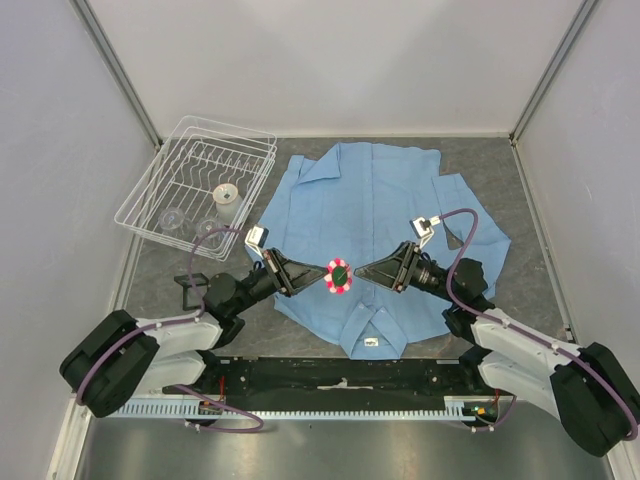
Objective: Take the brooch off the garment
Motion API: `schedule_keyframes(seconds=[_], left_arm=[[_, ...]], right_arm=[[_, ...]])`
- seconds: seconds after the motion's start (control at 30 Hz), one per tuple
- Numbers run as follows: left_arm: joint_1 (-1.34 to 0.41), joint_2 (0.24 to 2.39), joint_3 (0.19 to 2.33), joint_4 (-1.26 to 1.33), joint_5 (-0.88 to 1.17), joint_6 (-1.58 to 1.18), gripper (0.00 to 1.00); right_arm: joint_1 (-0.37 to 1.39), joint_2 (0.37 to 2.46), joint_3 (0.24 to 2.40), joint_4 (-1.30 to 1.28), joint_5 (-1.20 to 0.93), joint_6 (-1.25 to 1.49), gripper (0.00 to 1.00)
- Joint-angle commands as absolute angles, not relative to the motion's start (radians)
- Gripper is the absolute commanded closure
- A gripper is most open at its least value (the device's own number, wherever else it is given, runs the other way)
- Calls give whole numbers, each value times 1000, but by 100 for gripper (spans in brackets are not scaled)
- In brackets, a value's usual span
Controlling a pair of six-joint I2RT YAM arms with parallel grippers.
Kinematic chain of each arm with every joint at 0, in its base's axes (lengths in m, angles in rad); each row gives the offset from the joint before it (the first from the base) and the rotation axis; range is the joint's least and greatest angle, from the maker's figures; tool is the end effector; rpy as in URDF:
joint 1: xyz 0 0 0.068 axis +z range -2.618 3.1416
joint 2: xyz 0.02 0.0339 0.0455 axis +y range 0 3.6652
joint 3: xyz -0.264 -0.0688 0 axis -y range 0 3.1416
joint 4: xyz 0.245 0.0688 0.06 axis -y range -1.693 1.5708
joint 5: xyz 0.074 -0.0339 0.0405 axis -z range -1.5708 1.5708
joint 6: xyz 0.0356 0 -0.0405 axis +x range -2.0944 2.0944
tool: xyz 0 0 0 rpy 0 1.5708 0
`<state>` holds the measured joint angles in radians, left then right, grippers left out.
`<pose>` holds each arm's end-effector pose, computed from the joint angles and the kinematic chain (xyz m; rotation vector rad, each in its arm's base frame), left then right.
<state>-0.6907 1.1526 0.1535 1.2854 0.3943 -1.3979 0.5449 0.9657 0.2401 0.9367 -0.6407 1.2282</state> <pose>0.1442 -0.1369 0.2114 -0.1498 1.6124 -1.9653 0.1542 0.1183 0.2344 -0.0813 1.6990 1.8384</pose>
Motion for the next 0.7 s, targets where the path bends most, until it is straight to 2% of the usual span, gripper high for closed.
schedule_keyframes(seconds=[0.0, 0.2, 0.37, 0.67], left_arm=[[-687, 1183, 146, 1557, 365, -1451, 98], [-687, 1181, 147, 1578, 359, -1468, 98], [-687, 1172, 158, 1571, 360, -1476, 98], [-689, 1160, 167, 1572, 360, -1479, 98]], right_arm=[[545, 979, 259, 1013, -634, 1227, 48], [543, 936, 221, 908, -572, 1196, 45], [545, 956, 201, 960, -592, 1215, 51], [580, 1049, 222, 1017, -604, 1226, 49]])
